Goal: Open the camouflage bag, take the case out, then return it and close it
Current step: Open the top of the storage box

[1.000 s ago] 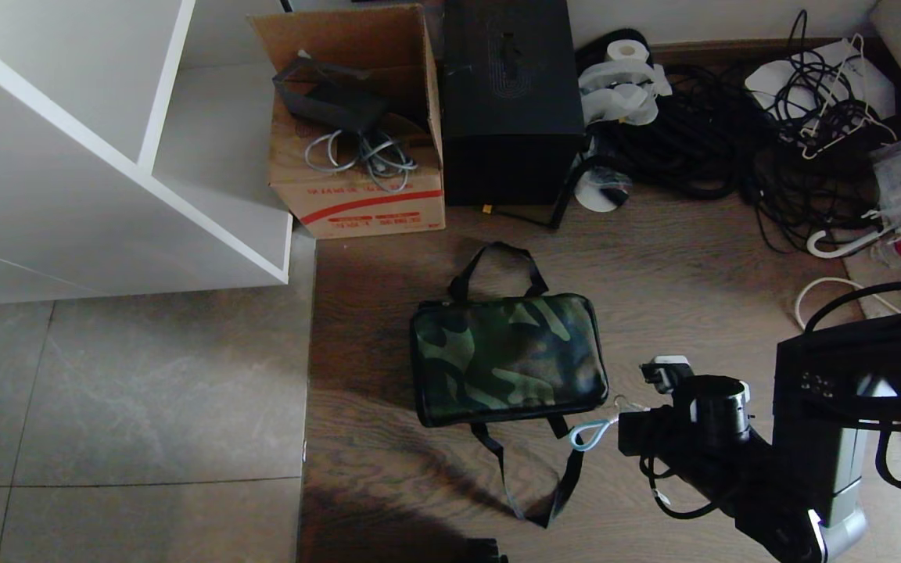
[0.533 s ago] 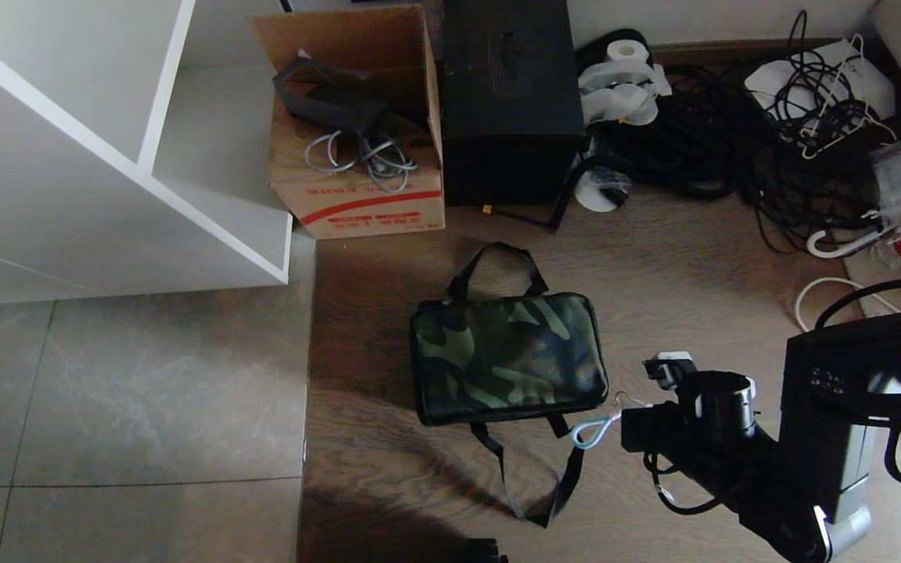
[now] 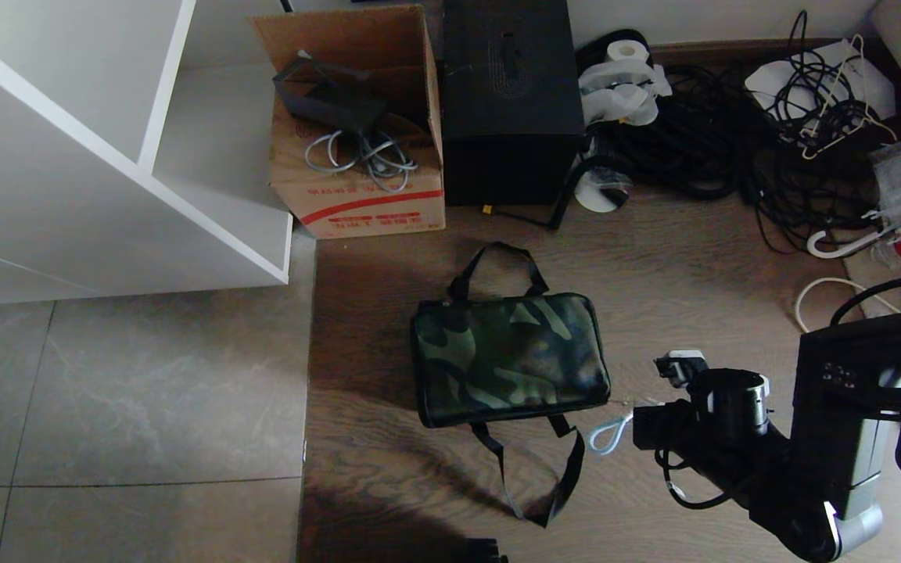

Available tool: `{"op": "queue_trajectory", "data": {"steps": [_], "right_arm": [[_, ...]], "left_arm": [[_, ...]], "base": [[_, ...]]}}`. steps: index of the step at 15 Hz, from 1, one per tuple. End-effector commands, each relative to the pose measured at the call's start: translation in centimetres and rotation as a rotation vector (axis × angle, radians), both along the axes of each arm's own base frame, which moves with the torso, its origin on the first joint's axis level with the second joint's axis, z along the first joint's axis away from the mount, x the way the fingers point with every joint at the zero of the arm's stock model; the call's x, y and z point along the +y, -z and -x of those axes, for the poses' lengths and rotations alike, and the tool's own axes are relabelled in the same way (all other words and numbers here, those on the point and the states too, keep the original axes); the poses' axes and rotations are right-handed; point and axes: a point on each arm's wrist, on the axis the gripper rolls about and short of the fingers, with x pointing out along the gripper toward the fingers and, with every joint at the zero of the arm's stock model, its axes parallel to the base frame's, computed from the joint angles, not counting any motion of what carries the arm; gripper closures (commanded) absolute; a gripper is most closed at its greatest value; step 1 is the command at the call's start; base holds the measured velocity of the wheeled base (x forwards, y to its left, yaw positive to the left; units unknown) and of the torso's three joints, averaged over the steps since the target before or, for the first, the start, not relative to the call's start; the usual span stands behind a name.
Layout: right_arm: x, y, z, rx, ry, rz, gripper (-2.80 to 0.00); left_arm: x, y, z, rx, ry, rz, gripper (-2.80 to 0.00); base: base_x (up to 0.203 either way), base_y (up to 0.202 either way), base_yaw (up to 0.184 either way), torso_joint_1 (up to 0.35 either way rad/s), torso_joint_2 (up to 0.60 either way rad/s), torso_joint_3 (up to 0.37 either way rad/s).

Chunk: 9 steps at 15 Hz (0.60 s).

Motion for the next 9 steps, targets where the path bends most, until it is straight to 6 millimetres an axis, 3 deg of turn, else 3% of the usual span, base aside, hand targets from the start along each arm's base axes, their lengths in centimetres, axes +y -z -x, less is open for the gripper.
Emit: {"op": "queue_trajectory", "data": {"steps": [1,9], "right_arm": [[-0.3,0.0,-0.1,-0.006,0.008,0.008,0.0],[-0.1,-0.8,-1.5,-0.071,0.011,-0.009,0.0]], "left_arm": [[0.0,0.2,-0.1,0.008,0.0,0.0,0.0],[0.0,0.2,-0.1,0.008,-0.002,0.0,0.0]], "base": [[0.0,0.0,0.0,0.0,0.0,0.0],[0.0,0.0,0.0,0.0,0.0,0.0]]}}
